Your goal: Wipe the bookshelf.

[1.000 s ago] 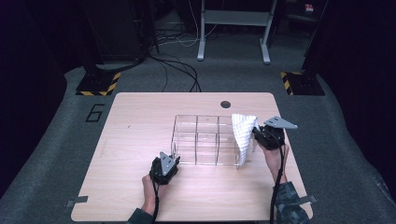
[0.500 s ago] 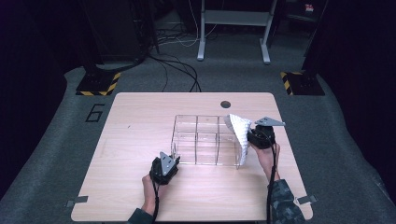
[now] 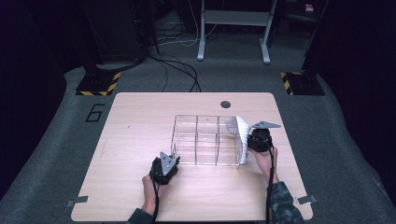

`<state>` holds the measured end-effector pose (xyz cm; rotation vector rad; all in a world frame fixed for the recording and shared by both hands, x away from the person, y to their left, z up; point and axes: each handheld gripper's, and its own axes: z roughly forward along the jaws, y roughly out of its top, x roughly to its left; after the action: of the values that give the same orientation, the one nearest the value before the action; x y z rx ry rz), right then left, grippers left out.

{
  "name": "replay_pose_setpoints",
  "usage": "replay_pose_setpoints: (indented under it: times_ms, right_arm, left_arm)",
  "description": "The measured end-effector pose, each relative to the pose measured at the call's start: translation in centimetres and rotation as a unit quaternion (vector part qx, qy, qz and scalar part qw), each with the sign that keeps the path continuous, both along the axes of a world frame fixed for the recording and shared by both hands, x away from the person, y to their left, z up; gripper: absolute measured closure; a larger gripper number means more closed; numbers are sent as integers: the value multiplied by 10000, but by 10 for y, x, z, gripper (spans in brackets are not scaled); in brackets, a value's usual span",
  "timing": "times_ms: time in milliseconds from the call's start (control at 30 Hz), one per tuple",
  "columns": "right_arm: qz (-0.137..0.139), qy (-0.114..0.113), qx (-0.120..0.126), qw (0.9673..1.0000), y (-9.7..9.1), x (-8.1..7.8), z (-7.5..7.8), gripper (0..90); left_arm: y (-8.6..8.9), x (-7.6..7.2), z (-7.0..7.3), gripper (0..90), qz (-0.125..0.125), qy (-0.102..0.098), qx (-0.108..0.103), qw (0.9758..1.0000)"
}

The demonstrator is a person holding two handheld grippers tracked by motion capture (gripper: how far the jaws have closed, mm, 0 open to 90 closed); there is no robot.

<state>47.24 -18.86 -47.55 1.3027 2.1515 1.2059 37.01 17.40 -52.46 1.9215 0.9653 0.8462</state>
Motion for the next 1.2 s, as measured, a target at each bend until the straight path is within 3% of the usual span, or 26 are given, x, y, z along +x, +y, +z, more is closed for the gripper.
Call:
replay_pose_setpoints:
  times_ms: [300, 467, 767, 1067, 1200]
  right_arm:
    - [87, 334, -187, 9992, 1, -6, -10, 830]
    - [153, 202, -280, 9993, 0, -20, -9, 830]
    - [120, 57, -189, 9997, -11, -43, -3, 830]
    - [-296, -379, 80, 9988, -37, -73, 12, 829]
    - [-517, -567, -81, 9970, -47, -84, 21, 829]
  left_arm:
    - [0, 0, 0, 728, 21, -19, -4, 10000]
    - [-1, 0, 0, 728, 18, -9, -1, 10000]
    - [-1, 0, 0, 728, 21, -14, 6, 10000]
    - [-1, 0, 0, 728, 17, -15, 7, 10000]
    - [-1, 0, 0, 728, 18, -16, 7, 10000]
